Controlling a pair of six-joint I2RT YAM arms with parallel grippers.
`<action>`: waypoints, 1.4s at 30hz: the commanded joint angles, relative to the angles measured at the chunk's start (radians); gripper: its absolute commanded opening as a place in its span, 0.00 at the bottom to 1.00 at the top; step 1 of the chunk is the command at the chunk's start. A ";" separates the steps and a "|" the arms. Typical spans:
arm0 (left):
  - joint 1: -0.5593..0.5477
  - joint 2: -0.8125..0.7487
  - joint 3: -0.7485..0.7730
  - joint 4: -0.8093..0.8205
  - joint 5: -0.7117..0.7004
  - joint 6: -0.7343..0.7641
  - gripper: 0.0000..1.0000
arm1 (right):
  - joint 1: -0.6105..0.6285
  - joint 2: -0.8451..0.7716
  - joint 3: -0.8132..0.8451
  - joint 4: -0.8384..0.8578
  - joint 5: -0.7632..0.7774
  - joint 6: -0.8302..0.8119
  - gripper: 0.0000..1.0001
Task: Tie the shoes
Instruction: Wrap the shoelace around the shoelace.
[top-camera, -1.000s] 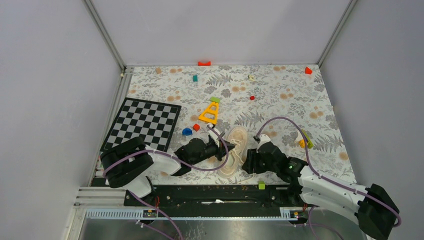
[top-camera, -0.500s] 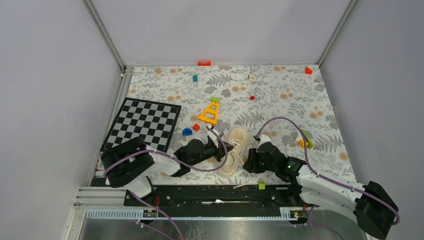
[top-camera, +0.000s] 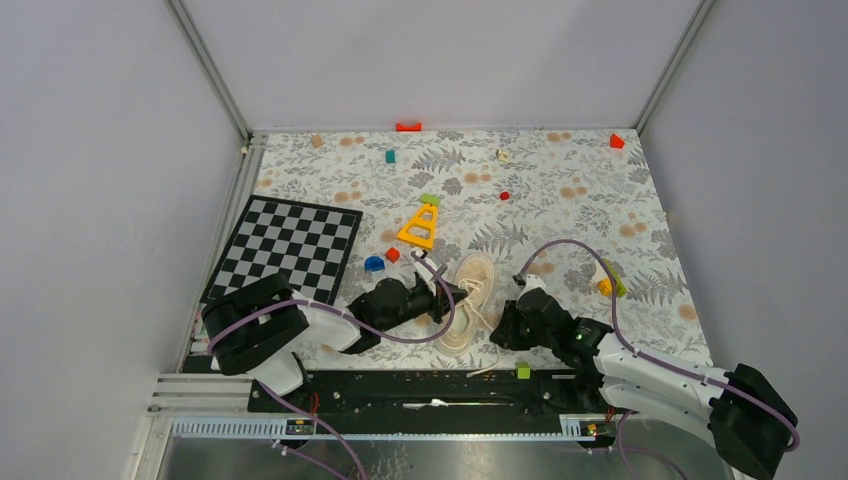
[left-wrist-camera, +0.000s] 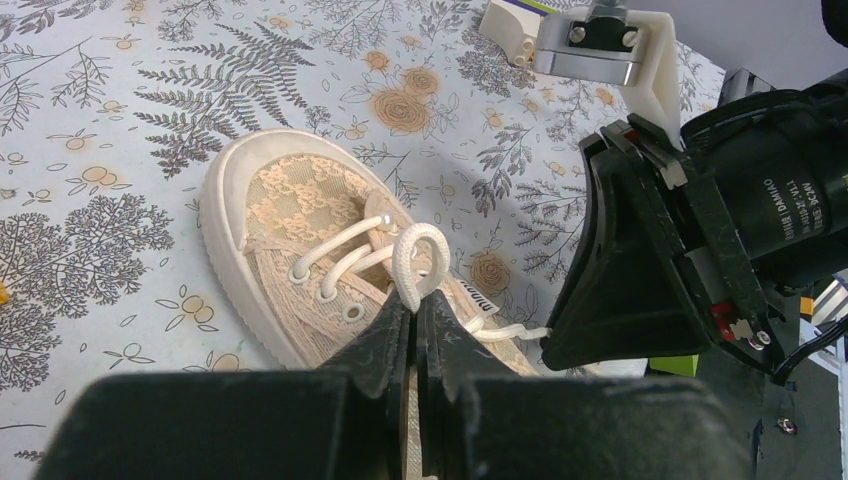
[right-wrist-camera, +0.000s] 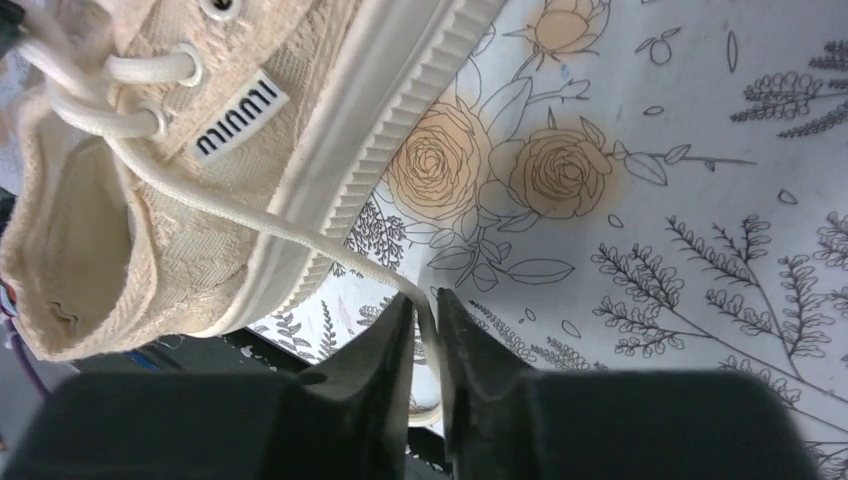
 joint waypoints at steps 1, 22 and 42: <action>0.004 0.005 0.014 0.072 0.024 -0.001 0.00 | 0.003 -0.031 0.010 -0.042 -0.006 0.008 0.08; 0.017 0.004 -0.005 0.069 0.207 0.038 0.00 | -0.134 0.274 0.566 -0.185 0.026 -0.314 0.00; 0.016 0.054 0.089 -0.063 0.274 0.048 0.00 | -0.119 0.305 0.587 -0.092 -0.263 -0.296 0.00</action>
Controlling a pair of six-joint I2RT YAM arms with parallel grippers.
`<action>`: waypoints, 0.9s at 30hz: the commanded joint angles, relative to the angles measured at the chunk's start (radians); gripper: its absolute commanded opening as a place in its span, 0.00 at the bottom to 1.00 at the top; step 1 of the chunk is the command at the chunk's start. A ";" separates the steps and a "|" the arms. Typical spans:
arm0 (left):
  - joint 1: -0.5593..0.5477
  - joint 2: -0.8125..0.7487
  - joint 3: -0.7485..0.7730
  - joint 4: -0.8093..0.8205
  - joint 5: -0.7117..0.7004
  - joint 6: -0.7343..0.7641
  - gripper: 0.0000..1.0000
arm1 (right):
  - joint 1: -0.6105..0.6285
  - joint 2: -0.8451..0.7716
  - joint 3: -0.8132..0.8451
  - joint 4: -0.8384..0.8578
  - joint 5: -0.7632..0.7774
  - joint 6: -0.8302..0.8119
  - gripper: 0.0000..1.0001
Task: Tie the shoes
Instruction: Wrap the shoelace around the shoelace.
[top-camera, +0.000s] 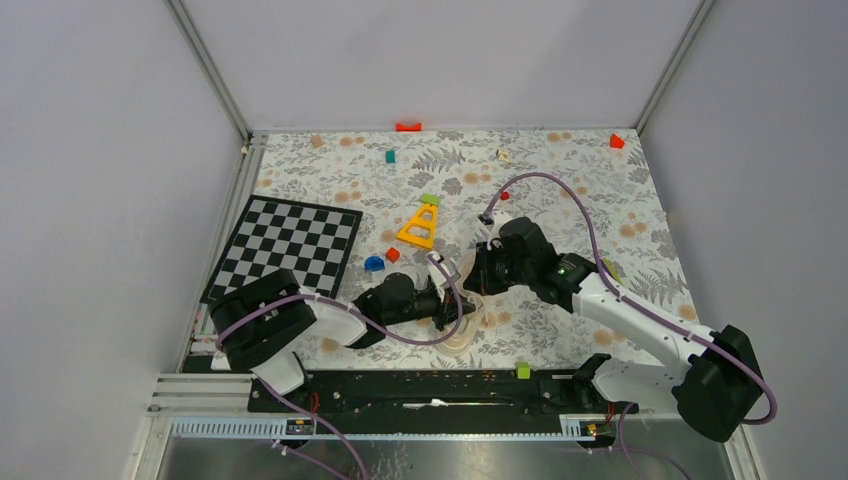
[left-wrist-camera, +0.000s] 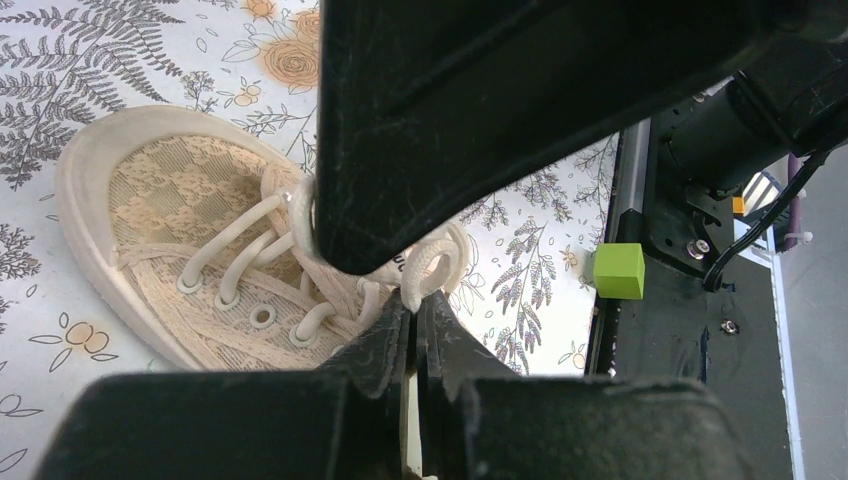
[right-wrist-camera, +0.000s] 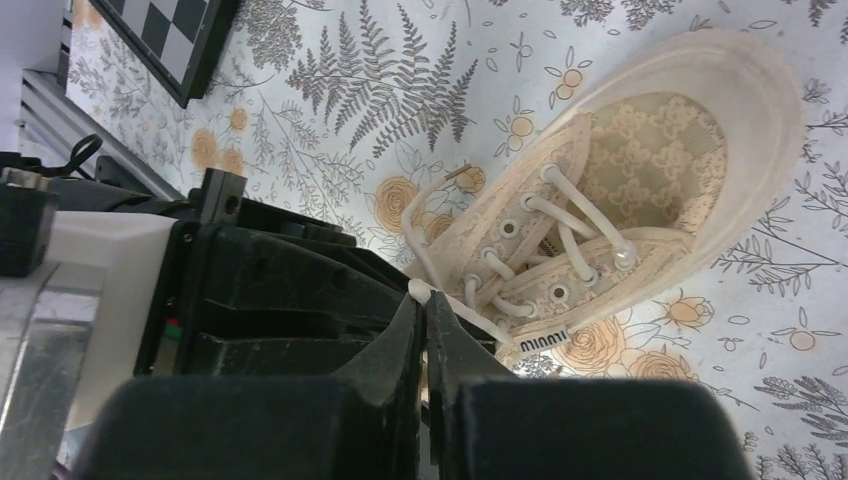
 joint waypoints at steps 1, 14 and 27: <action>0.001 0.012 0.040 0.013 0.028 0.004 0.00 | 0.011 -0.028 0.019 0.066 -0.060 0.006 0.00; 0.006 0.006 0.047 0.037 -0.051 -0.033 0.00 | 0.061 -0.109 -0.082 0.042 -0.060 0.044 0.00; 0.049 -0.022 -0.007 0.102 -0.045 -0.069 0.00 | 0.062 -0.180 -0.179 0.045 -0.048 0.087 0.00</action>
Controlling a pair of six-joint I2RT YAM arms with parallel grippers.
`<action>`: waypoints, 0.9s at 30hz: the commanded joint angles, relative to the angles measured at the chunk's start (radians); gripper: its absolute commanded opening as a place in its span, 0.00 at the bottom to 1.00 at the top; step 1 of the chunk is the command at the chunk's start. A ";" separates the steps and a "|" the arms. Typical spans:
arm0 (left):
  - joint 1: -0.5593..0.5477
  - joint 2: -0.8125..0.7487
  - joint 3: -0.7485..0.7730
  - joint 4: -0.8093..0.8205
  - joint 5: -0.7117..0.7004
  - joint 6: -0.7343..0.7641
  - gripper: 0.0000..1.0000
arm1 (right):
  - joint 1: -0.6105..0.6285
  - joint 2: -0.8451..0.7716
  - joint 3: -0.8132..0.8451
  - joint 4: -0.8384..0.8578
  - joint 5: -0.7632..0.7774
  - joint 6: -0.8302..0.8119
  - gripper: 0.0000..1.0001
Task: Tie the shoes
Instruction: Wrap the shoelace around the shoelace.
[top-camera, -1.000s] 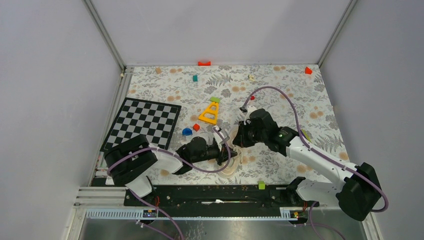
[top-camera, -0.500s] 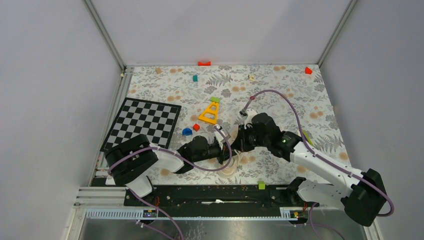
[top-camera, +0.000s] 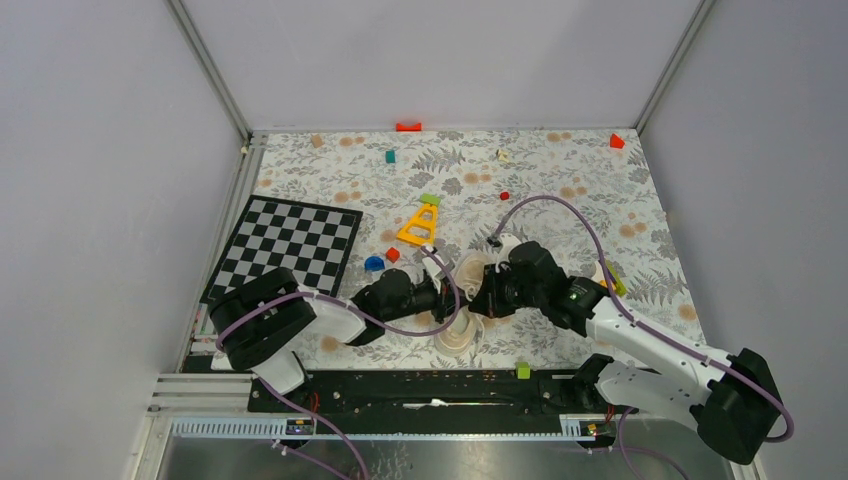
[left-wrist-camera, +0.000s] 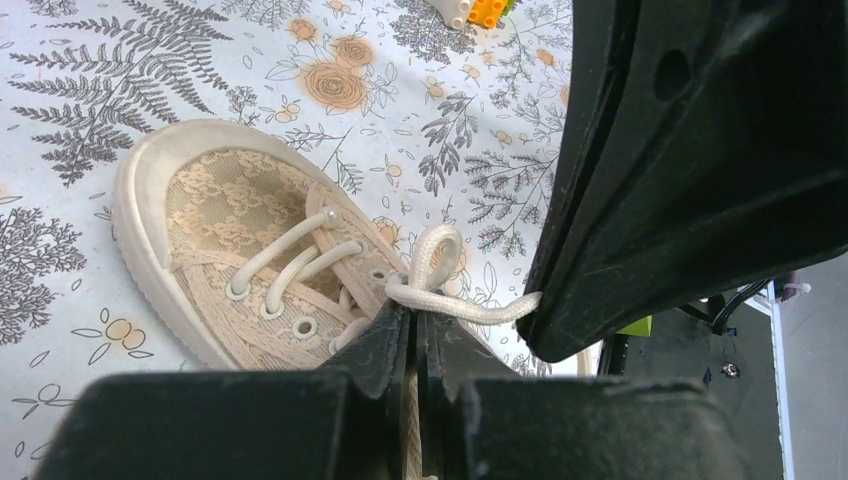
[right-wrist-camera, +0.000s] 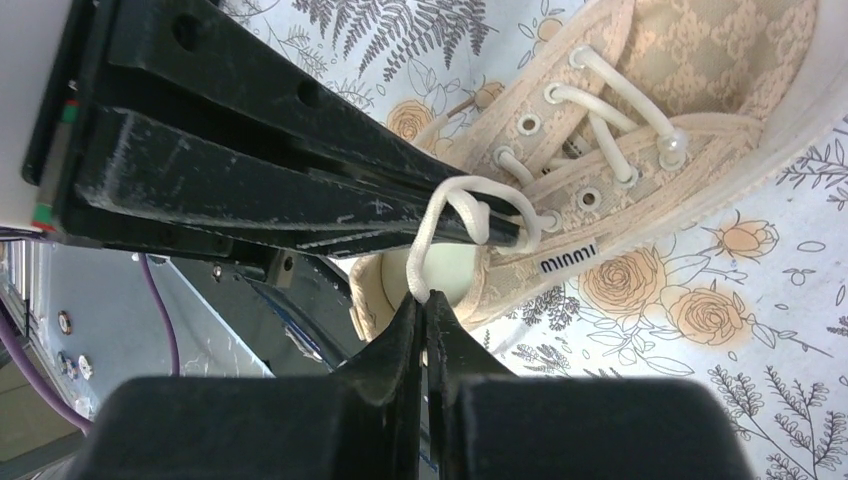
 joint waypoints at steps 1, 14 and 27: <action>0.013 -0.029 -0.021 0.080 -0.013 -0.009 0.00 | 0.010 -0.032 -0.026 0.019 -0.011 0.023 0.00; 0.041 -0.053 -0.048 0.106 0.021 -0.020 0.00 | 0.011 -0.046 -0.060 0.087 -0.011 0.077 0.00; 0.052 -0.065 -0.073 0.132 0.025 -0.028 0.00 | 0.013 -0.118 -0.043 -0.026 0.125 0.048 0.00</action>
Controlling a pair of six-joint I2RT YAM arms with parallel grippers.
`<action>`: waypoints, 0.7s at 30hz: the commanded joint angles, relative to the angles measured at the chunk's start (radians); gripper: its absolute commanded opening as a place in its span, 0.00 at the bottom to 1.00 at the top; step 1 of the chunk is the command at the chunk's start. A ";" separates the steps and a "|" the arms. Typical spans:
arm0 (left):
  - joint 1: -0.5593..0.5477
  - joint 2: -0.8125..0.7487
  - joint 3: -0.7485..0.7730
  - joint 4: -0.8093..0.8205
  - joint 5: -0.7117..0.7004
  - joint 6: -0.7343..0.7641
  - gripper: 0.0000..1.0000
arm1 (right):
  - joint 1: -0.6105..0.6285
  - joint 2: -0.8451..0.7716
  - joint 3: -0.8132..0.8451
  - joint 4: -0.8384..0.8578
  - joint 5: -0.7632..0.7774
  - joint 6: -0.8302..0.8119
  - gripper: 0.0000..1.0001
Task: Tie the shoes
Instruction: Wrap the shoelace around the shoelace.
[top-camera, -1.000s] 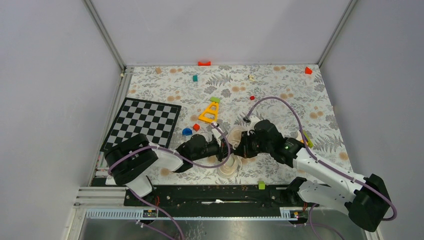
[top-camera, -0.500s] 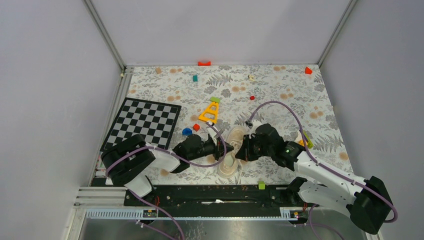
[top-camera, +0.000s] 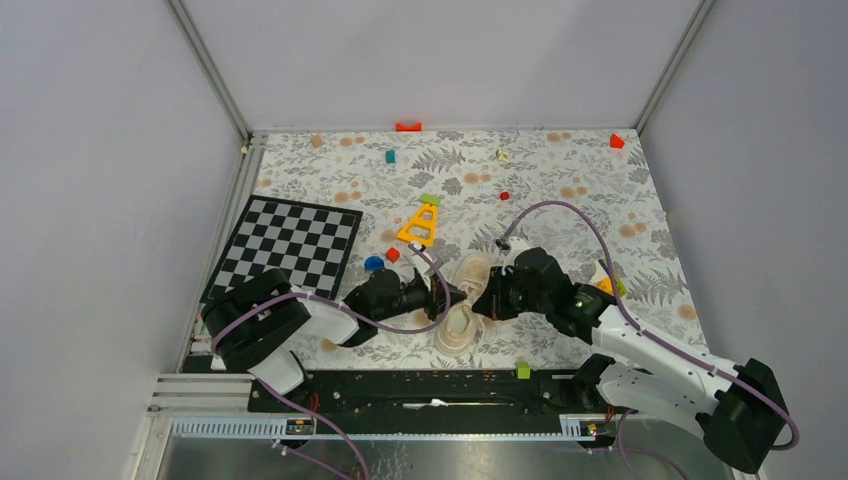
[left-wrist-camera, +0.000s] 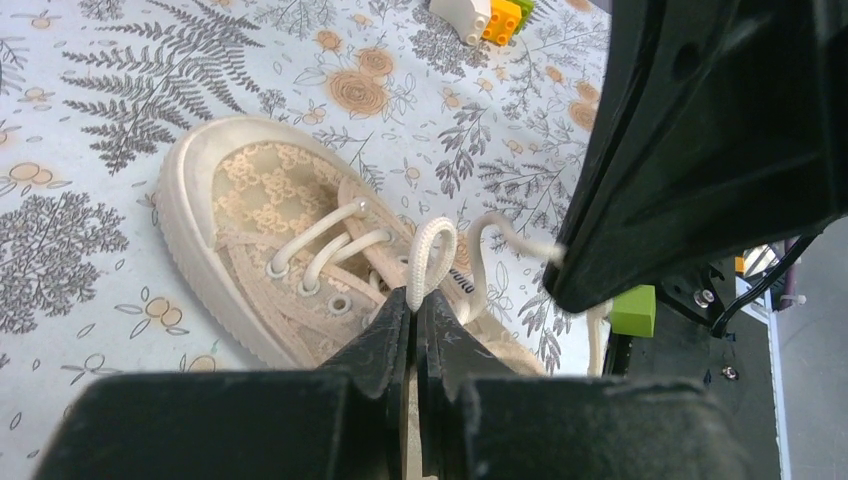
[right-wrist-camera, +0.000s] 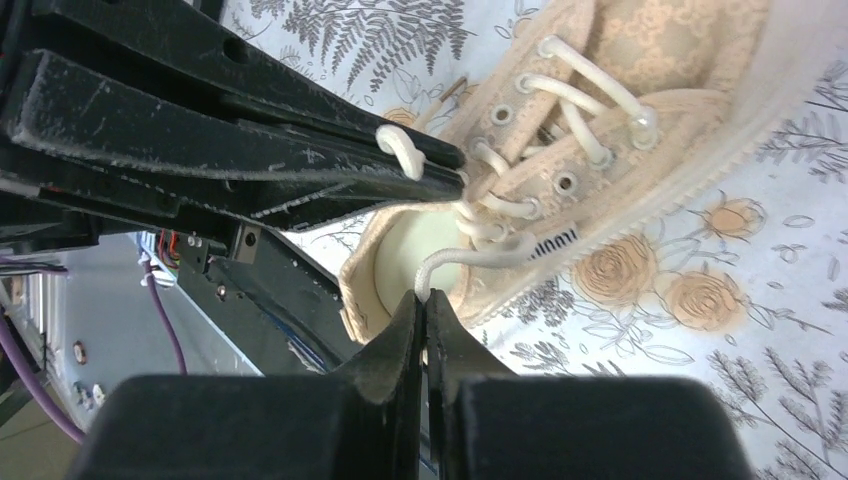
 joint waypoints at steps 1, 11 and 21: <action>0.013 -0.039 -0.025 0.076 0.006 -0.005 0.00 | 0.009 -0.085 0.018 -0.083 0.107 -0.020 0.00; 0.018 -0.068 -0.081 0.110 -0.049 -0.018 0.00 | 0.010 -0.281 -0.008 -0.319 0.271 -0.021 0.00; 0.021 -0.104 -0.133 0.115 -0.146 -0.025 0.00 | 0.009 -0.440 -0.191 -0.362 0.316 0.228 0.00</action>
